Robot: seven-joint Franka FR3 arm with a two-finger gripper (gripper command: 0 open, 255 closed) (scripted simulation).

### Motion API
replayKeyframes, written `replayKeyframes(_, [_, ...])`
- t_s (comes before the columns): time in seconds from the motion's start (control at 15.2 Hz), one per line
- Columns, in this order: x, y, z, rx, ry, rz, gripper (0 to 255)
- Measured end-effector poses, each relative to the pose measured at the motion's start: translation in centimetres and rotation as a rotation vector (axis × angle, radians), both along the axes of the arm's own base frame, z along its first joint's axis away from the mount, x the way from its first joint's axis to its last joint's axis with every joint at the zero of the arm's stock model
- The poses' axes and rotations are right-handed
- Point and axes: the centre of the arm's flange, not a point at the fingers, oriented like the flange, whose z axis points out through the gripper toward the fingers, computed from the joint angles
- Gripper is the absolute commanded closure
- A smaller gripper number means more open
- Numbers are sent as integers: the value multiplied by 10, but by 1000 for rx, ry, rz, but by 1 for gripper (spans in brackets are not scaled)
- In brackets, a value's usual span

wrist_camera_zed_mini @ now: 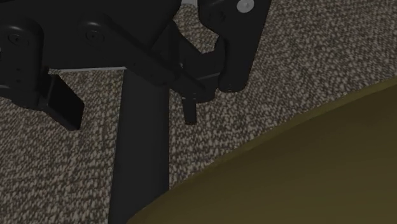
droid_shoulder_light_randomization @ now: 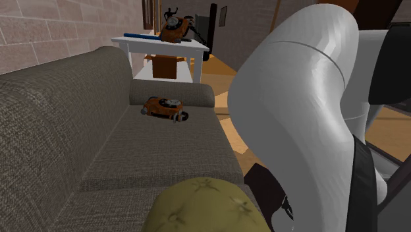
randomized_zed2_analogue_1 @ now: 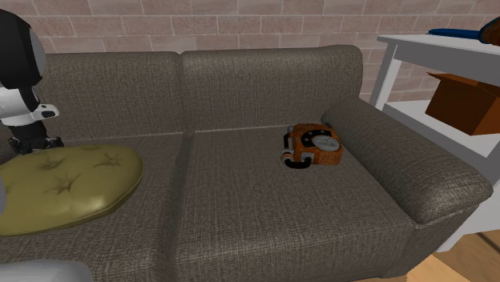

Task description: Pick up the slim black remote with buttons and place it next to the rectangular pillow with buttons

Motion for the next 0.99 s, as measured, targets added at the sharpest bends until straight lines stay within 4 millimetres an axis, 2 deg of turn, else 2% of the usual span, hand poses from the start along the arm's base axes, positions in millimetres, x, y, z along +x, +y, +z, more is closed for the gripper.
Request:
replayKeyframes(0.26, [0,0,0,0,0,0,0])
replayKeyframes(0.59, [3,-2,45,1,-1,0,0])
replayKeyframes(0.99, [3,-3,50,0,0,0,0])
